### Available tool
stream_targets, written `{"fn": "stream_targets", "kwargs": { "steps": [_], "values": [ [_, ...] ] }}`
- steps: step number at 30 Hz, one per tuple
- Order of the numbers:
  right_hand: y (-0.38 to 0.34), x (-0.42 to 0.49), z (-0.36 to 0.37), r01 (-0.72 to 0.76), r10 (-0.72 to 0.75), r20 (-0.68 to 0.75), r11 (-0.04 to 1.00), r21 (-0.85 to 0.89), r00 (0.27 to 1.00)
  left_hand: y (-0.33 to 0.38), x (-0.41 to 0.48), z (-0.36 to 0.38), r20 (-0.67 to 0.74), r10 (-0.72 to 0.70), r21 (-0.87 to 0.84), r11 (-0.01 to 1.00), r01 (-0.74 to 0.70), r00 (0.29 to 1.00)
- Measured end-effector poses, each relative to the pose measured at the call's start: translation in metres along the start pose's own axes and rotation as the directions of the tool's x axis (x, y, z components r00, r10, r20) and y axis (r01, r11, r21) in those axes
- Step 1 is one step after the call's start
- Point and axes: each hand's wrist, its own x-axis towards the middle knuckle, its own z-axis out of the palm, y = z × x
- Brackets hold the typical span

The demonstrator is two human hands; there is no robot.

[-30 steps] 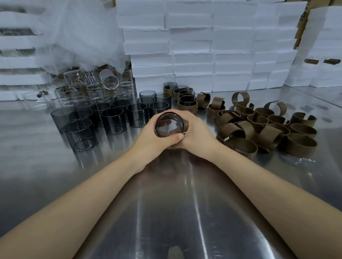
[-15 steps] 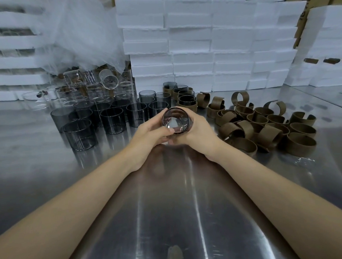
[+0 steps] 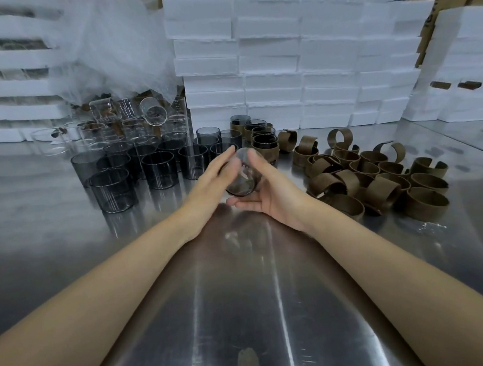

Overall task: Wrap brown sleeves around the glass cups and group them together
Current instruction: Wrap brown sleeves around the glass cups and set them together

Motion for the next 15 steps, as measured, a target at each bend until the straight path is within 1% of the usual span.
{"fn": "stream_targets", "kwargs": {
  "steps": [3,6,11,15],
  "values": [
    [-0.003,-0.002,0.000,-0.125,0.120,0.046,0.986,0.108,0.992,-0.002,-0.005,0.008,0.026,0.115,0.108,0.987,-0.117,0.993],
    [-0.002,0.000,-0.001,-0.179,0.175,0.043,0.973,0.147,0.984,-0.003,-0.005,0.012,-0.024,0.184,0.131,0.975,-0.179,0.983],
    [-0.003,0.001,-0.001,-0.231,0.225,0.060,0.961,0.150,0.973,-0.001,-0.004,0.011,-0.028,0.188,0.158,0.971,-0.181,0.982],
    [-0.004,0.002,-0.002,-0.253,0.243,0.076,0.955,0.156,0.967,0.002,-0.006,0.013,-0.039,0.199,0.219,0.958,-0.186,0.979]
  ]
}}
